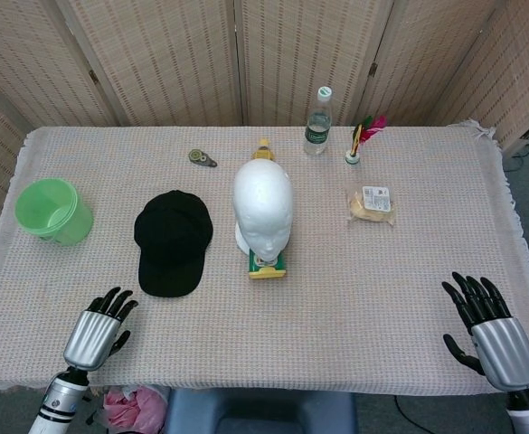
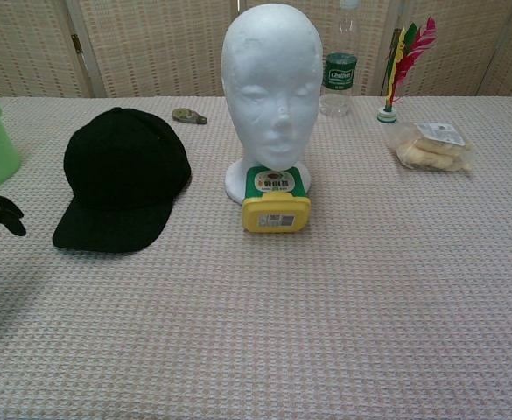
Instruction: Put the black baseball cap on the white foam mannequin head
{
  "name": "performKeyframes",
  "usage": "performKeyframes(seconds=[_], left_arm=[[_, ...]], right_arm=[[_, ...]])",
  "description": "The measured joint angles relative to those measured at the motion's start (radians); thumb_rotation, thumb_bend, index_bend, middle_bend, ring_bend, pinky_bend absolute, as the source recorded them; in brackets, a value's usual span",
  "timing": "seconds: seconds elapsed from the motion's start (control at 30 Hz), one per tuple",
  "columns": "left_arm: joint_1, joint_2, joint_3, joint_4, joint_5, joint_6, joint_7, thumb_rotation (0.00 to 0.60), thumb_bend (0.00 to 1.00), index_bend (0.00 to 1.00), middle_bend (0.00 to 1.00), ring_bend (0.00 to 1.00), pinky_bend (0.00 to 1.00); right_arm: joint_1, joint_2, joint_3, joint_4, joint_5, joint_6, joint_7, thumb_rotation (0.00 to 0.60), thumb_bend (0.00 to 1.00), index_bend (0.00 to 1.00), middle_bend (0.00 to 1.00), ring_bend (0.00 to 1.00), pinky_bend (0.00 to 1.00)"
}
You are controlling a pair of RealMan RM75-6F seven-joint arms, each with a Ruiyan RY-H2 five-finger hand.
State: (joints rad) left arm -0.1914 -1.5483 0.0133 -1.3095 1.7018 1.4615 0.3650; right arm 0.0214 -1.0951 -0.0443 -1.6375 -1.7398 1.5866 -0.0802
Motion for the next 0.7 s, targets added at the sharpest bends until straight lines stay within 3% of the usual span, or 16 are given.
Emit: performKeyframes(seconds=[0.33,0.7], left_arm=[[-0.049,0.012,-0.036,-0.052,-0.050,-0.071,0.040,0.600,0.27,0.35,0.28,0.28,0.47],[-0.088,-0.021,-0.054,0.034,-0.075,-0.102,0.000,0.600,0.27,0.35,0.28,0.28,0.47]], right_arm=[[0.008,-0.004,0.010,-0.003,0.013,-0.011,-0.005,0.600,0.26,0.00,0.00,0.00,0.00],[0.011,-0.026,0.031,0.002,0.043,-0.020,-0.038,0.600,0.26,0.00,0.00,0.00,0.00]])
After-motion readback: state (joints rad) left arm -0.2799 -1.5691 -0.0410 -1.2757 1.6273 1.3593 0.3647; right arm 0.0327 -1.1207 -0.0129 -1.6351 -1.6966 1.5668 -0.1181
